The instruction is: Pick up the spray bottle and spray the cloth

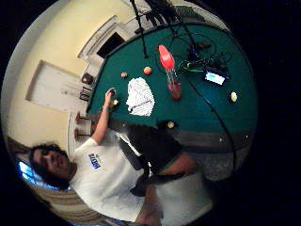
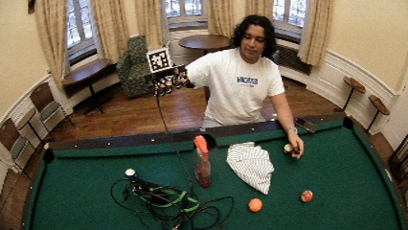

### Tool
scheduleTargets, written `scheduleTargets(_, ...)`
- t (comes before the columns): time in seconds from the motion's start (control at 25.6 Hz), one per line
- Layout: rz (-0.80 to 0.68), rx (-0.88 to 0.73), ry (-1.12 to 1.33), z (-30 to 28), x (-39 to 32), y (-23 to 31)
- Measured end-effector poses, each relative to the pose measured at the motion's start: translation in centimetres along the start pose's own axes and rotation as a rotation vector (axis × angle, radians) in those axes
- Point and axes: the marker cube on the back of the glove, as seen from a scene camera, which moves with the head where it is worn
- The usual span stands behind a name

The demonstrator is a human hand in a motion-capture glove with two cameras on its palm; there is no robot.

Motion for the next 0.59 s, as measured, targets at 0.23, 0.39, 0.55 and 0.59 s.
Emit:
scheduleTargets(0.23,0.082,0.015,-0.015,0.9,0.1,-0.5)
scheduleTargets(0.39,0.080,-0.016,-0.021,3.9,0.9,0.0)
scheduleTargets(0.55,0.076,-0.089,-0.031,7.5,1.7,1.2)
scheduleTargets(0.59,0.076,-0.105,-0.041,8.3,2.0,1.5)
